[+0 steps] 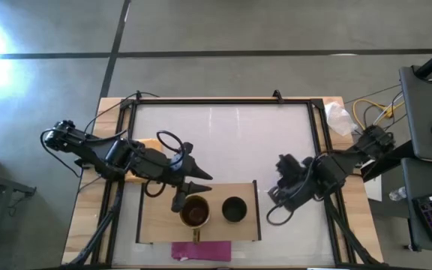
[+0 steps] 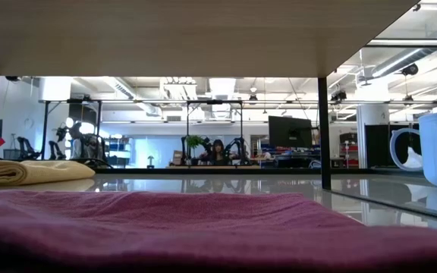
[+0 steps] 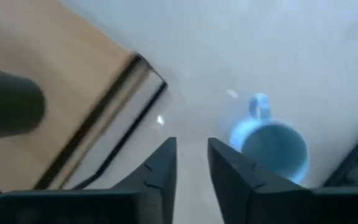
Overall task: Stack small to large cups/mugs on shelf
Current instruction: Put the light blue mug on the shelf
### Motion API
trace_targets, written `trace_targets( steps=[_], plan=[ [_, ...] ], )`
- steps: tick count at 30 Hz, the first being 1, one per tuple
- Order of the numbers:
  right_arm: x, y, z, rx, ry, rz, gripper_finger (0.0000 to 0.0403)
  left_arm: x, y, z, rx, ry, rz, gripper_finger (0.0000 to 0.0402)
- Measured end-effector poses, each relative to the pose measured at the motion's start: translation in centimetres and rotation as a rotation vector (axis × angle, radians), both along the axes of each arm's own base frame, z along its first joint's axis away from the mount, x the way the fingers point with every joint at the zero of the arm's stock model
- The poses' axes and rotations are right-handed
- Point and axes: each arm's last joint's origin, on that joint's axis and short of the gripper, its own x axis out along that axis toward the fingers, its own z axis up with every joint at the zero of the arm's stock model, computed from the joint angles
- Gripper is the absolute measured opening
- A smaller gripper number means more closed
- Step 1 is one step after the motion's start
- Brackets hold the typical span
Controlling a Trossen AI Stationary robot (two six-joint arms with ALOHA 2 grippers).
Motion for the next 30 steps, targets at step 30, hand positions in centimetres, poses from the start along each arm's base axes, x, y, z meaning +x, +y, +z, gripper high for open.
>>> trace_targets(
  steps=[30],
  plan=[
    [-10.0,-5.5,-15.1,0.193,0.207,-0.436,0.0153,0.3,0.1,-1.4,-0.037,0.056,0.0,0.013]
  ],
)
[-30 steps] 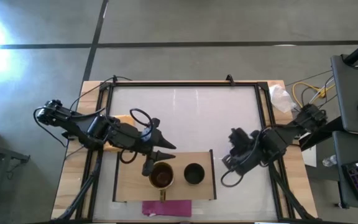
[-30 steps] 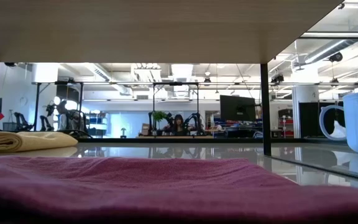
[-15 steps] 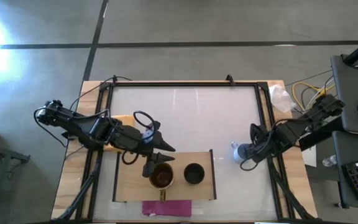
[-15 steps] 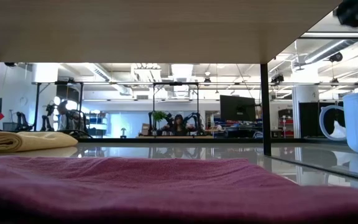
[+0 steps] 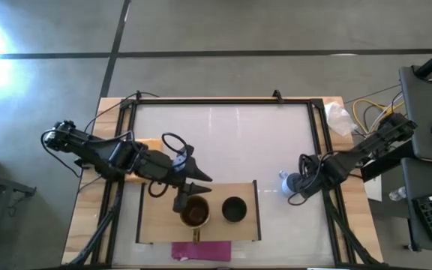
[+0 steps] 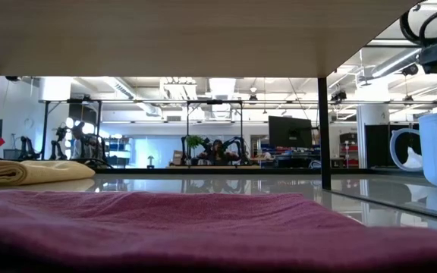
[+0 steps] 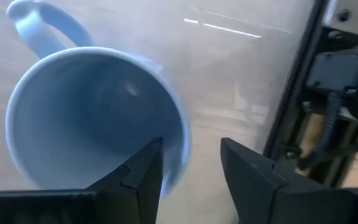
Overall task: Stack small to large cups/mugs on shelf
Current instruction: Put the light blue mug on the shelf
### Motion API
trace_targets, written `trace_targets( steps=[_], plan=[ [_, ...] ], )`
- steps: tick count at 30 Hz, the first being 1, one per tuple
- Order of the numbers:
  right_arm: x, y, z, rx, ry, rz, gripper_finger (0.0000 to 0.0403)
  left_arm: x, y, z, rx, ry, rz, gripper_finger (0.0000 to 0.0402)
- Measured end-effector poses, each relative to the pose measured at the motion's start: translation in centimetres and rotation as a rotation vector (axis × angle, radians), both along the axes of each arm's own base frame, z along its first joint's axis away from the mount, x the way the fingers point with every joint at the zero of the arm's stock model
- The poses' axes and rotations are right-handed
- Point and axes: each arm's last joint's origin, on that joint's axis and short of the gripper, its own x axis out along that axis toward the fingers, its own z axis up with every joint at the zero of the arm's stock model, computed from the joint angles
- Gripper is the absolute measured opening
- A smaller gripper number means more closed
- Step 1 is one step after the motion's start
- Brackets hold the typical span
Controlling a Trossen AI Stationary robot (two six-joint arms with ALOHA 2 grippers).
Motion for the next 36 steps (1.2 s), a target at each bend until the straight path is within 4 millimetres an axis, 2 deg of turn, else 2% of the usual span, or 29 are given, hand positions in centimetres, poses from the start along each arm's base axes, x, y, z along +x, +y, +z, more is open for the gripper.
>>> trace_targets(
  steps=[4,8,16,21,27,31,36],
  plan=[
    [0.1,0.0,-1.1,0.003,-0.016,-0.008,0.0145,0.1,0.3,0.0,0.0,0.0,0.011,0.013],
    [0.4,0.2,-1.2,-0.015,-0.006,0.002,0.0122,0.1,0.4,0.1,-0.001,-0.002,0.015,0.013],
    [0.4,0.2,-1.2,-0.017,-0.011,0.01,0.002,0.1,0.6,-0.3,0.009,0.025,0.019,0.013],
    [0.7,0.3,-1.0,-0.03,-0.054,0.015,0.001,-0.1,0.6,-0.4,0.018,0.05,0.019,0.013],
    [1.8,-0.2,2.4,-0.154,-0.2,-0.02,0.001,-0.8,0.9,0.0,0.016,0.046,0.019,0.013],
    [2.7,-1.0,6.2,-0.247,-0.297,-0.032,0.0009,-1.9,1.4,0.4,0.019,0.054,0.028,0.013],
    [5.1,-2.7,11.3,-0.339,-0.413,0.016,0.0009,-3.8,2.3,1.5,0.03,0.033,0.077,0.013]
  ],
)
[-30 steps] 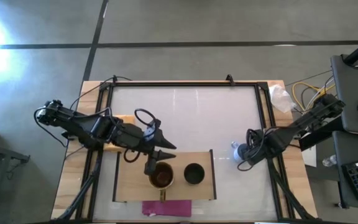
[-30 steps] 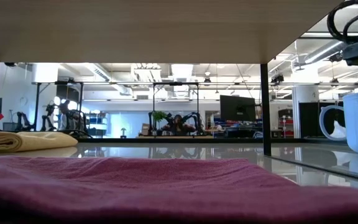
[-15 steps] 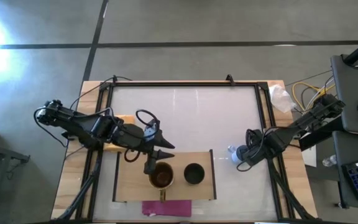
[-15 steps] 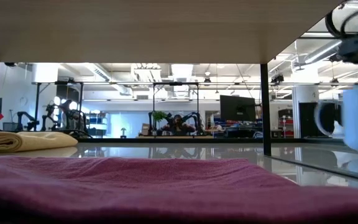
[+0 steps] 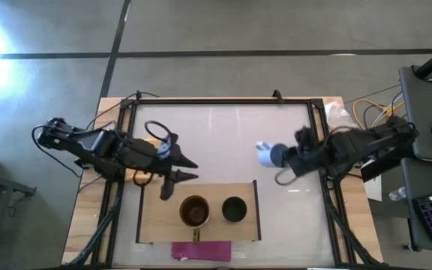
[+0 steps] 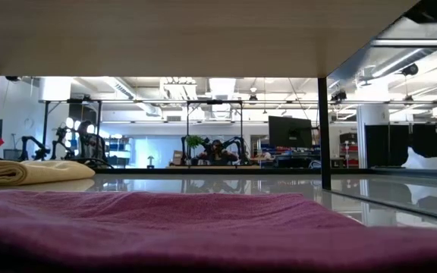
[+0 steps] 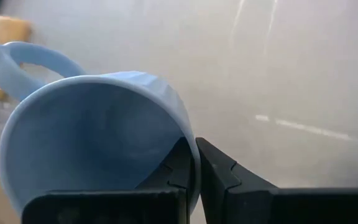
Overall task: Stack small to large cups/mugs on shelf
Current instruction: Put the light blue mug on the shelf
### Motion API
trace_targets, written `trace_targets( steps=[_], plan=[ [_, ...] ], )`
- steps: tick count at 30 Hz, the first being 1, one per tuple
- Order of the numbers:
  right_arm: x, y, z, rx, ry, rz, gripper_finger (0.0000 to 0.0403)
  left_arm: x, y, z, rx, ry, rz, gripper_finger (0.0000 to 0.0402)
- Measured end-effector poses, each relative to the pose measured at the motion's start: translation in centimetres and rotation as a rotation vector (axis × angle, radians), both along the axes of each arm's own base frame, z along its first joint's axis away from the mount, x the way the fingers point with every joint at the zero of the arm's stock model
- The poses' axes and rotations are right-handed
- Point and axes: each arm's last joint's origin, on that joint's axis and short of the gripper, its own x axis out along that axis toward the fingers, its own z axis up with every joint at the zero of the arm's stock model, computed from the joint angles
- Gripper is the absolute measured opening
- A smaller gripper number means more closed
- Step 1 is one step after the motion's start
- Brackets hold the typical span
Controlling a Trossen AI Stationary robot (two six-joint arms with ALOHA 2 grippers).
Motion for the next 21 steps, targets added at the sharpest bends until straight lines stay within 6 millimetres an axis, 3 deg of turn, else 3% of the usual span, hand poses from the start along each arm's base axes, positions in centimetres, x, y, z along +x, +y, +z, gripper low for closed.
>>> trace_targets(
  steps=[4,8,14,21],
  plan=[
    [2.8,-2.4,3.1,-0.035,0.02,0.061,0.0009,-1.7,0.8,1.1,-0.004,-0.053,0.035,0.013],
    [6.4,-6.0,4.6,0.002,0.069,0.17,0.0009,-3.0,1.4,1.0,0.003,-0.055,0.077,0.013],
    [12.9,-11.3,4.8,0.041,0.038,0.329,0.0009,-4.7,2.0,-1.0,-0.059,-0.01,0.151,0.013],
    [20.6,-13.3,4.6,0.012,0.006,0.489,0.0009,-6.6,2.8,-4.7,-0.117,0.043,0.223,0.013]
  ],
)
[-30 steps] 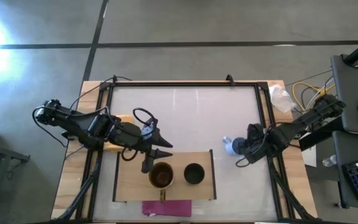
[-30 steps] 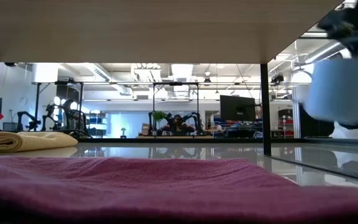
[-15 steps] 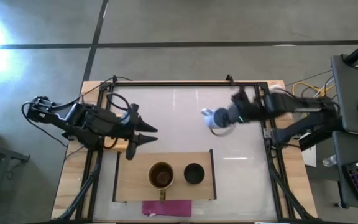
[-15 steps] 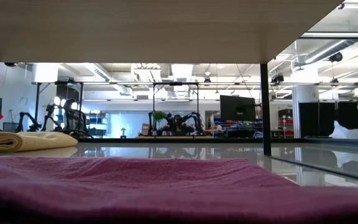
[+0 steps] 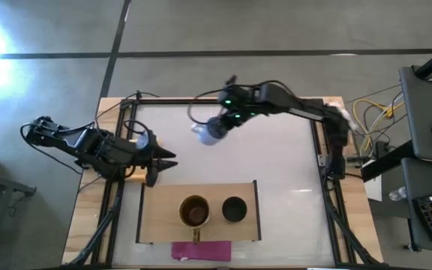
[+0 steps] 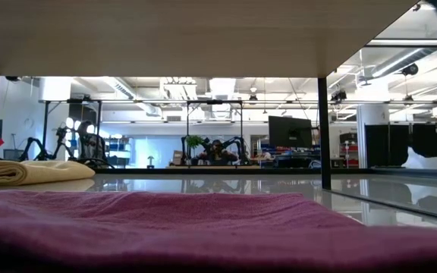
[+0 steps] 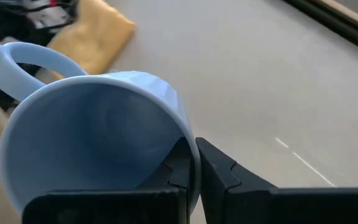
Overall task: Stack small to large cups/mugs on shelf
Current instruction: Put the light blue mug on the shelf
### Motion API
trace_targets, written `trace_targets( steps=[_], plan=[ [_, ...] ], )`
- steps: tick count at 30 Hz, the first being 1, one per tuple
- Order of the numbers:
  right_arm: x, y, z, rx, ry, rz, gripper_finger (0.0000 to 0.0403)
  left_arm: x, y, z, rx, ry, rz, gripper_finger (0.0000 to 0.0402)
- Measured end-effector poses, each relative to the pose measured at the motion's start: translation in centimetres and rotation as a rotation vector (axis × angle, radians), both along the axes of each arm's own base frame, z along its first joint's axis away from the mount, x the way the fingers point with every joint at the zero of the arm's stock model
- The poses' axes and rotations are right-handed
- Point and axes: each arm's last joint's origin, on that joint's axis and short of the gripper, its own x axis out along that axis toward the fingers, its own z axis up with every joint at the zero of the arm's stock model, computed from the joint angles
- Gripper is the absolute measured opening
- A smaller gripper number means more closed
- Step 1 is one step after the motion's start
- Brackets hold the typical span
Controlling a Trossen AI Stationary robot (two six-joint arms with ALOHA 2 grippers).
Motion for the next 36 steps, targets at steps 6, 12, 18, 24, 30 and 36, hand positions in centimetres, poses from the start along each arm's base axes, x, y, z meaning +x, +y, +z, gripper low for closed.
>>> trace_targets(
  steps=[6,12,18,24,30,36],
  plan=[
    [4.7,-1.5,-2.9,0.055,0.056,0.061,0.0009,-2.1,1.0,-2.1,0.019,-0.009,0.109,0.013],
    [7.6,-2.2,-8.1,0.163,0.129,0.102,0.0009,-4.2,2.1,-3.1,0.066,-0.059,0.237,0.013],
    [9.4,-1.6,-10.1,0.166,0.112,0.13,0.0009,-5.6,3.0,-4.6,0.086,-0.043,0.285,0.013],
    [10.2,-1.9,-11.1,0.15,0.095,0.126,0.0035,-5.8,3.4,-6.2,0.102,0.005,0.308,0.013],
    [10.8,-2.0,-12.9,0.169,0.128,0.111,0.008,-5.4,3.4,-7.3,0.108,0.052,0.298,0.013],
    [11.2,-2.1,-14.4,0.178,0.159,0.109,0.0105,-4.9,3.2,-7.6,0.097,0.077,0.27,0.013]
  ],
)
